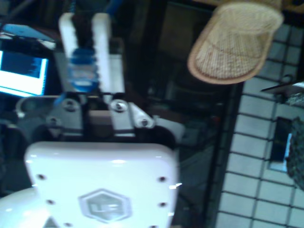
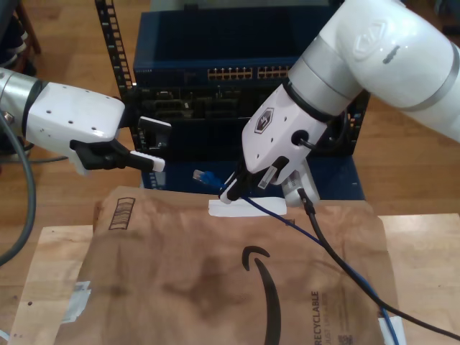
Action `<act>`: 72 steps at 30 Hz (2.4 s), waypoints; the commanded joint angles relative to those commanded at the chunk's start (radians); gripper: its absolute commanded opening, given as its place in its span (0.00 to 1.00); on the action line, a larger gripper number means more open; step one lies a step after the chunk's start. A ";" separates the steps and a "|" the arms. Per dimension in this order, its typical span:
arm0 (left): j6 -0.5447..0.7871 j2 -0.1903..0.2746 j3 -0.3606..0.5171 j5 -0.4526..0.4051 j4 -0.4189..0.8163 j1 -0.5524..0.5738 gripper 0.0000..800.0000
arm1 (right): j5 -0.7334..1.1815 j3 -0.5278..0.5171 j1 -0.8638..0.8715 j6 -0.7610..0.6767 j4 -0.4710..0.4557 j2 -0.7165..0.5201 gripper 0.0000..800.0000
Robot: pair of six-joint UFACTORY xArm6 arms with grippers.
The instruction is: Grab the cable and plug it in
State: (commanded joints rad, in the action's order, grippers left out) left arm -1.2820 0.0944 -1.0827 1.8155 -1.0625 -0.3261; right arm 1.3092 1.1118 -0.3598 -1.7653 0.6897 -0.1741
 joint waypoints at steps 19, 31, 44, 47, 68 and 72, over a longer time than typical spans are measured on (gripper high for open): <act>0.061 0.008 0.061 0.003 0.002 0.006 0.77 | -0.006 0.075 -0.014 0.064 0.063 0.074 0.05; 0.086 0.015 0.081 0.000 0.002 0.006 0.60 | -0.008 0.109 -0.014 0.066 0.063 0.137 0.05; 0.075 0.015 0.087 -0.009 0.003 0.005 0.33 | -0.008 0.106 -0.014 0.066 0.063 0.138 0.05; 0.075 0.015 0.087 -0.009 0.002 0.005 0.32 | -0.008 0.104 -0.014 0.066 0.063 0.138 0.05; 0.069 0.014 0.103 -0.046 0.002 0.003 0.23 | -0.006 0.101 -0.017 0.068 0.063 0.138 0.05; 0.068 0.014 0.103 -0.046 0.000 0.002 0.24 | -0.006 0.101 -0.018 0.068 0.063 0.143 0.05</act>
State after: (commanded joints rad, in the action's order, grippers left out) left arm -1.2144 0.1082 -0.9799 1.7695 -1.0625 -0.3245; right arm 1.3031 1.2131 -0.3782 -1.6978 0.7526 -0.0315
